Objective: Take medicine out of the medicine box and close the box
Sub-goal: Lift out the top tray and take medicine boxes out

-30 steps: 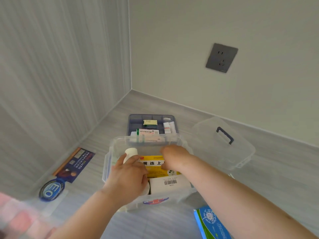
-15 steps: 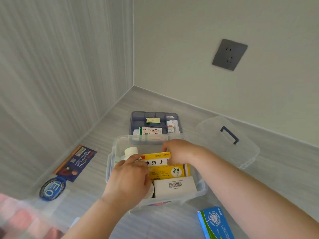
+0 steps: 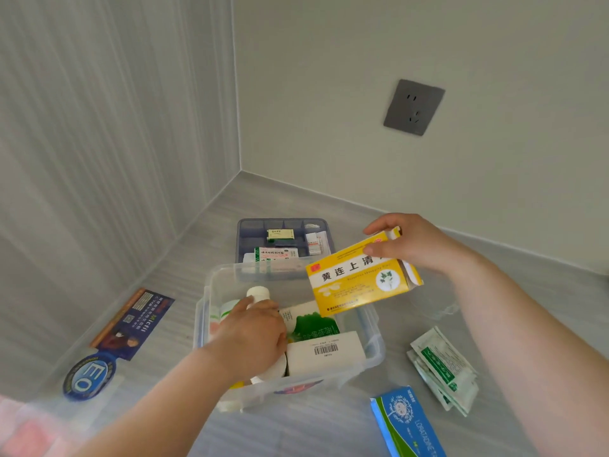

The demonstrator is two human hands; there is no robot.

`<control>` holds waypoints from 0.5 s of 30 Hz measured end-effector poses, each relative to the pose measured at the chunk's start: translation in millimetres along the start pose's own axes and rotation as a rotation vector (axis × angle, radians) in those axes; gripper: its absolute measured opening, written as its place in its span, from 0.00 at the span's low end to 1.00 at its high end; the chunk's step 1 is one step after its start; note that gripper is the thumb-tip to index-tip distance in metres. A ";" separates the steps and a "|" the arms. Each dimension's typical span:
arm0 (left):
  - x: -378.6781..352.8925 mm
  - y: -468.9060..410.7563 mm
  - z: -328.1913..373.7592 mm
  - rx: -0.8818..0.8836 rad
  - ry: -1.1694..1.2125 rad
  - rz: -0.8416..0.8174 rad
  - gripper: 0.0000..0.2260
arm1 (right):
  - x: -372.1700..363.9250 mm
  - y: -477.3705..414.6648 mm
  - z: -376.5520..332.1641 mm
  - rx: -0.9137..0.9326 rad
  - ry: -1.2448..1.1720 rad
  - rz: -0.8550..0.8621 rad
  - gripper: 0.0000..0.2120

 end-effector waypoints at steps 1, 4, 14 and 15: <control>-1.7 -3.3 1.8 -0.019 0.011 -0.017 0.16 | 4.1 4.7 4.7 -0.015 -0.039 0.022 0.12; -0.3 -8.5 2.8 -0.043 0.193 0.006 0.15 | 10.2 18.6 18.6 -0.060 -0.169 0.068 0.10; 73.4 31.5 -3.7 0.045 0.648 0.583 0.16 | 25.6 62.8 41.6 -0.087 -0.403 0.239 0.10; 85.7 40.3 8.9 -0.018 0.620 0.651 0.18 | 23.9 67.7 39.4 -0.073 -0.405 0.239 0.10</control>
Point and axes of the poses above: each hand's wrist, its own y-axis away from the middle knuckle, its own x-axis out of the back of the hand, z = x × y, the point moved 9 cm from there along -y, towards the middle knuckle, and after that the axes turned 3 degrees about x, right-handed, at the moved point
